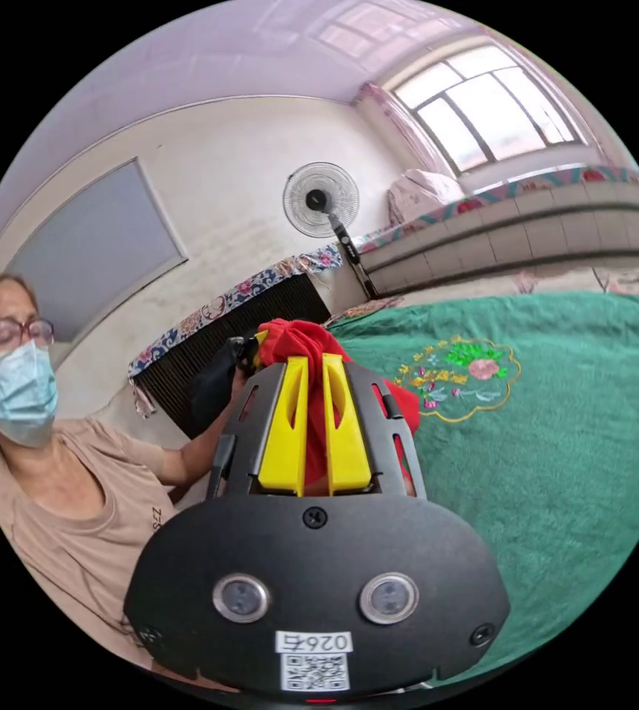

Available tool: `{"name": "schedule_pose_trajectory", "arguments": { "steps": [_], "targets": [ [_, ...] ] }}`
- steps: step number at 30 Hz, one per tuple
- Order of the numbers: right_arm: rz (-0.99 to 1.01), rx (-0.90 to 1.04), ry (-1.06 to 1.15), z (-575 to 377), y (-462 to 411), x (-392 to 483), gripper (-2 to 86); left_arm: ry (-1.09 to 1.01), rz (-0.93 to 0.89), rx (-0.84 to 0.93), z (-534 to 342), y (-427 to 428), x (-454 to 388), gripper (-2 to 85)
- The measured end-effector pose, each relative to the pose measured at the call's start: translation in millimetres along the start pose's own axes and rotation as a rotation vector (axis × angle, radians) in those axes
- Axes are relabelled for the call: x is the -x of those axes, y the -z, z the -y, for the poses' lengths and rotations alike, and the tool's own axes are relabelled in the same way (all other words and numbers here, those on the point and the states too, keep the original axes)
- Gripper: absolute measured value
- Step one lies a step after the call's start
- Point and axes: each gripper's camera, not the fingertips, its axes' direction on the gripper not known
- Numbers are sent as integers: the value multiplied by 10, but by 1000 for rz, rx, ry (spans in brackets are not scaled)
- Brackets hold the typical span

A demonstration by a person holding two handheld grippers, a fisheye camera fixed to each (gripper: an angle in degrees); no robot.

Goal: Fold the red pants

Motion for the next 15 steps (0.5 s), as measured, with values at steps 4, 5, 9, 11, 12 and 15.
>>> {"name": "schedule_pose_trajectory", "arguments": {
  "steps": [4, 5, 9, 11, 12, 15],
  "targets": [
    [39, -18, 139, -91, -169, 324, -8, -17, -21, -19, 203, 86, 100, 4],
    [47, -28, 149, -120, -208, 366, -8, -8, -59, -42, 257, 124, 162, 3],
    [-96, -180, 39, -233, -23, 304, -8, -17, -99, -176, 527, 400, 284, 3],
    [-189, -336, -171, -394, 343, -21, -5, -37, -14, -281, 688, 754, 320, 3],
    [-206, -369, -241, -452, 429, -130, -1, -32, -3, -282, 720, 830, 350, 3],
    [-342, -344, -537, -666, 657, -609, 15, -22, -6, -61, 917, 1022, 513, 4]
  ]
}}
